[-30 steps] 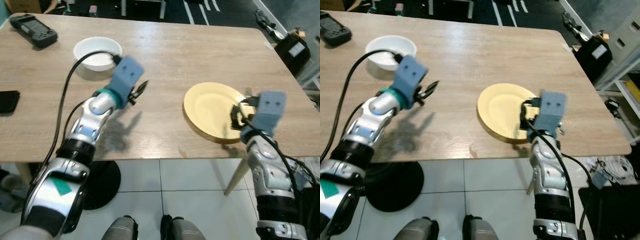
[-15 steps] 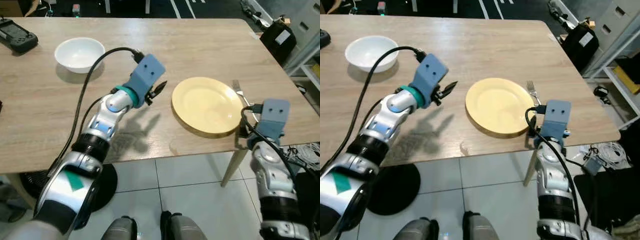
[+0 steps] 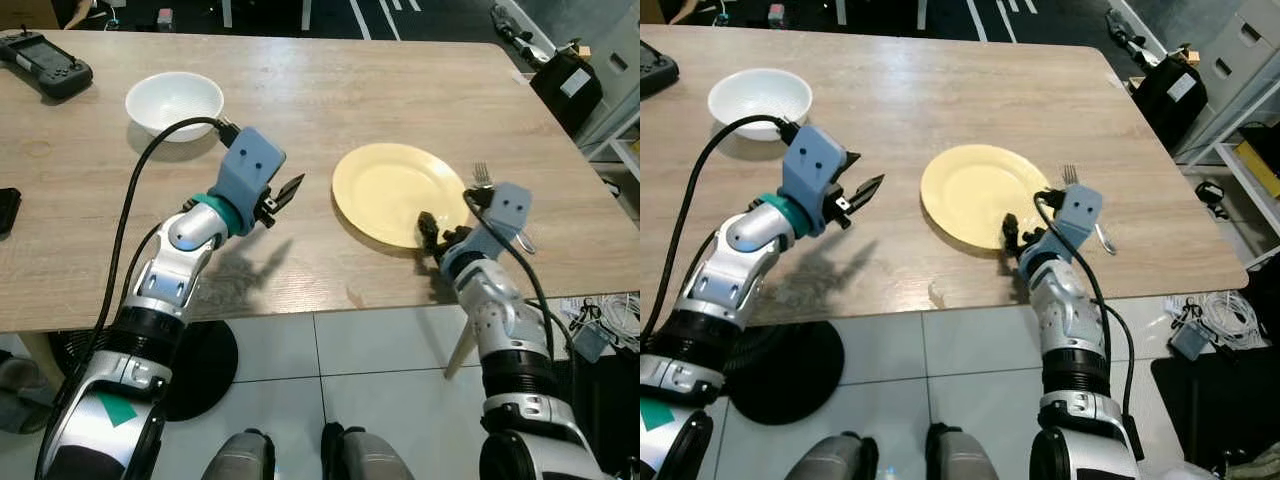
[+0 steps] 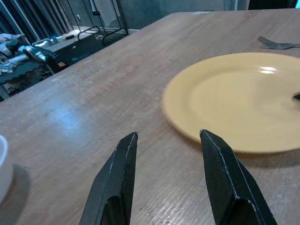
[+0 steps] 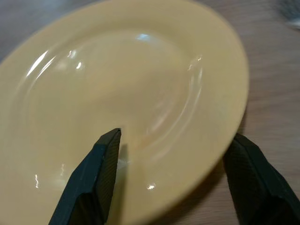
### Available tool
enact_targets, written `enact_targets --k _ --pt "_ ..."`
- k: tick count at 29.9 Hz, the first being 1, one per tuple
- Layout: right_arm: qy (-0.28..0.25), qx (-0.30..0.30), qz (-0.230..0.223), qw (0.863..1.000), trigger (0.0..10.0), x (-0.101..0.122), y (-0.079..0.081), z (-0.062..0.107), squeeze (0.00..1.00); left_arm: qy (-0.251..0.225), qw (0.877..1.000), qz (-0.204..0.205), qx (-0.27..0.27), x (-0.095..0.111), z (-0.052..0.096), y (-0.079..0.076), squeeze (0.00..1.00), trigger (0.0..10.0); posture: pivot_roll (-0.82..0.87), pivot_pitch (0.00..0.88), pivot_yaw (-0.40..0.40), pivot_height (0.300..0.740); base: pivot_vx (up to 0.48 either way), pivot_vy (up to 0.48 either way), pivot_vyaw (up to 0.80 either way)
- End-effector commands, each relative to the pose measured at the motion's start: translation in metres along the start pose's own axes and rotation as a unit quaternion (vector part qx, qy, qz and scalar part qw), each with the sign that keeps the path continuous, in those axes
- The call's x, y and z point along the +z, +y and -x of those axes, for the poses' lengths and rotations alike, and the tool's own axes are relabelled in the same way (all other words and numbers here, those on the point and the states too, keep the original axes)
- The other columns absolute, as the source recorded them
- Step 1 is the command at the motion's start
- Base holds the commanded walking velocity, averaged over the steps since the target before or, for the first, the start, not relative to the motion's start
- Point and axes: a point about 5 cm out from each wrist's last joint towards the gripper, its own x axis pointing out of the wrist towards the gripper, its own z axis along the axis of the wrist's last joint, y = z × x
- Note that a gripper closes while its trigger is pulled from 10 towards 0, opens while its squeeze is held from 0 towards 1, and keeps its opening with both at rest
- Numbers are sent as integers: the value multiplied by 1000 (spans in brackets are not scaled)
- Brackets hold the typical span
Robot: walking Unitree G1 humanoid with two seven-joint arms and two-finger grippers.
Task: Setting the table
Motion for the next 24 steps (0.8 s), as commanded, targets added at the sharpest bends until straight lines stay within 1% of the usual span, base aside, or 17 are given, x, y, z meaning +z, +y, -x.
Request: enact_targets --k 1,2,4,5,6,7,9,10,16,17,19,20,21,22,23,24 --pt "61 40 26 997 10000 -28 11 3 0 4 1000 4 -1 -1 3 -1 0 10000 128 83 -33 740 0 0 0" --pt "76 72 44 994 10000 -37 21 6 0 5 1000 5 1 -2 4 0 0 10000 126 81 -34 740 0 0 0" --pt "76 72 44 994 10000 -37 21 6 0 5 1000 5 1 -2 4 0 0 10000 126 81 -34 740 0 0 0" --pt "85 92 52 991 10000 -42 27 8 0 6 1000 6 3 -1 5 0 0 10000 125 81 -35 740 0 0 0" --pt "97 122 76 985 10000 -51 34 13 0 8 1000 6 5 -2 6 1 0 10000 119 76 -34 740 0 0 0" --pt "97 122 76 985 10000 -51 34 13 0 8 1000 6 5 -2 6 1 0 10000 119 76 -34 740 0 0 0" --pt "108 151 98 978 10000 -61 42 18 0 11 1000 7 8 -2 8 3 0 10000 116 71 -34 740 0 0 0" --pt "105 163 106 975 10000 -62 44 21 0 13 1000 11 11 -2 8 4 0 10000 114 68 -33 740 0 0 0" --pt "97 174 110 974 10000 -60 46 22 0 16 1000 19 16 -3 9 5 0 10000 114 68 -33 740 0 0 0" --pt "56 153 99 982 10000 -43 44 19 0 29 998 58 16 -9 11 1 0 10000 103 57 -26 740 0 0 0" --pt "56 153 99 982 10000 -43 44 19 0 29 998 58 16 -9 11 1 0 10000 103 57 -26 740 0 0 0" --pt "33 143 92 985 10000 -33 44 17 0 38 995 87 26 -14 13 -2 0 10000 97 54 -24 740 0 0 0" --pt "15 136 83 987 10000 -25 44 16 0 45 990 130 43 -19 15 -5 0 10000 95 53 -24 740 0 0 0" --pt "15 136 83 987 10000 -25 44 16 0 45 990 130 43 -19 15 -5 0 10000 95 53 -24 740 0 0 0" --pt "3 132 79 988 10000 -20 46 15 0 49 982 170 66 -24 18 -7 0 10000 96 52 -24 740 0 0 0" --pt "3 132 79 988 10000 -20 46 15 0 49 982 170 66 -24 18 -7 0 10000 96 52 -24 740 0 0 0"
